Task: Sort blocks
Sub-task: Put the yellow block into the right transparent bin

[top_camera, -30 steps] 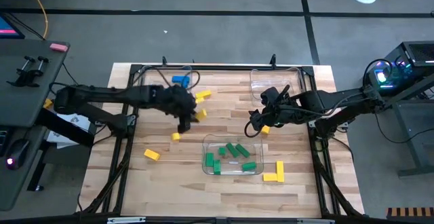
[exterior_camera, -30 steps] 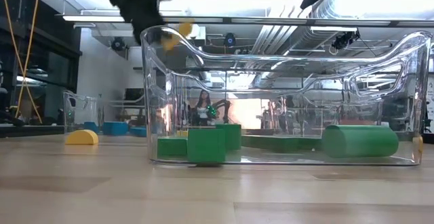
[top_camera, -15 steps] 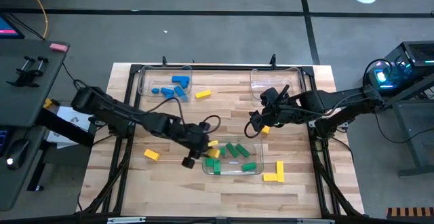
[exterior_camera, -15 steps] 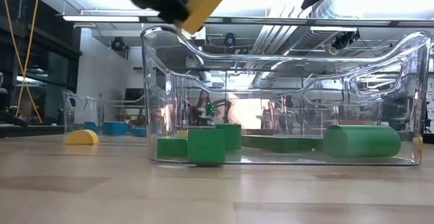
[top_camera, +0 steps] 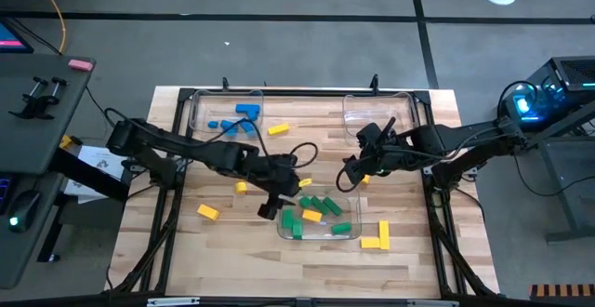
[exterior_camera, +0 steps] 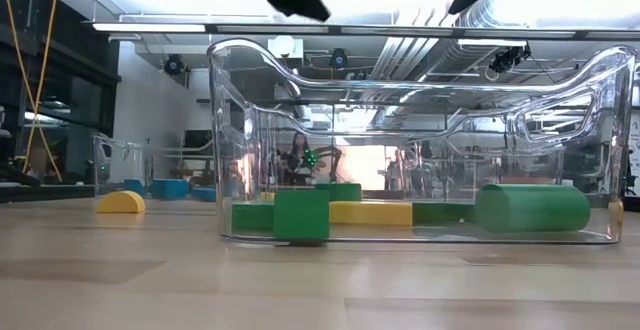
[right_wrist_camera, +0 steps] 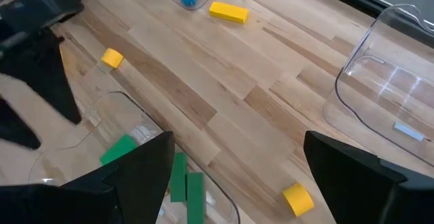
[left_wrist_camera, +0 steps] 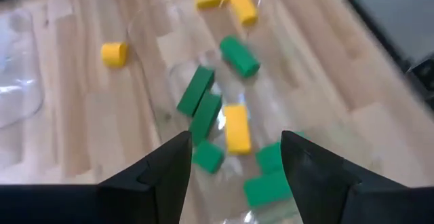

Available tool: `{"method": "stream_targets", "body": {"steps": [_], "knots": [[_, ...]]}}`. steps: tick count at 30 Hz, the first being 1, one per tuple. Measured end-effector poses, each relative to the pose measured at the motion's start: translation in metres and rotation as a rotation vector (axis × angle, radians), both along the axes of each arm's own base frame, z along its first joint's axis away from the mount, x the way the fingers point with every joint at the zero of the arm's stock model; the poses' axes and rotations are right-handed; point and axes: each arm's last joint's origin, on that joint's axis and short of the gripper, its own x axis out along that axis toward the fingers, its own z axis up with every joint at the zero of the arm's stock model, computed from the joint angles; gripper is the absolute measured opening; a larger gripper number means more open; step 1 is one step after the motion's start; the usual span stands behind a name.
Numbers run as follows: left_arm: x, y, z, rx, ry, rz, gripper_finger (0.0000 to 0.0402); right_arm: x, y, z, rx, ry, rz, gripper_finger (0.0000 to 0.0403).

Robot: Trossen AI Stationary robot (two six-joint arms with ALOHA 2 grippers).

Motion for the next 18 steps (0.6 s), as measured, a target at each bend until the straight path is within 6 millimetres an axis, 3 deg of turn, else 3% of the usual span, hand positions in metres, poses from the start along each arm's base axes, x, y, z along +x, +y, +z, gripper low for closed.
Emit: {"method": "stream_targets", "body": {"steps": [3,8,13,18], "knots": [[0.013,-0.004,-0.010,-0.030,-0.022,-0.034,0.0211,0.000,0.000,0.000,-0.003,0.001,0.002,0.0326],[0.049,-0.012,-0.051,-0.073,0.027,-0.094,0.0211,-0.002,-0.001,-0.001,0.005,0.016,-0.011,0.0326],[0.079,-0.028,-0.078,0.013,0.081,-0.132,0.0211,-0.004,0.000,-0.002,0.022,0.041,-0.010,0.0326],[0.089,-0.031,-0.105,0.026,0.244,-0.085,0.0211,-0.004,-0.001,-0.003,0.020,0.052,-0.003,0.0326]]}}
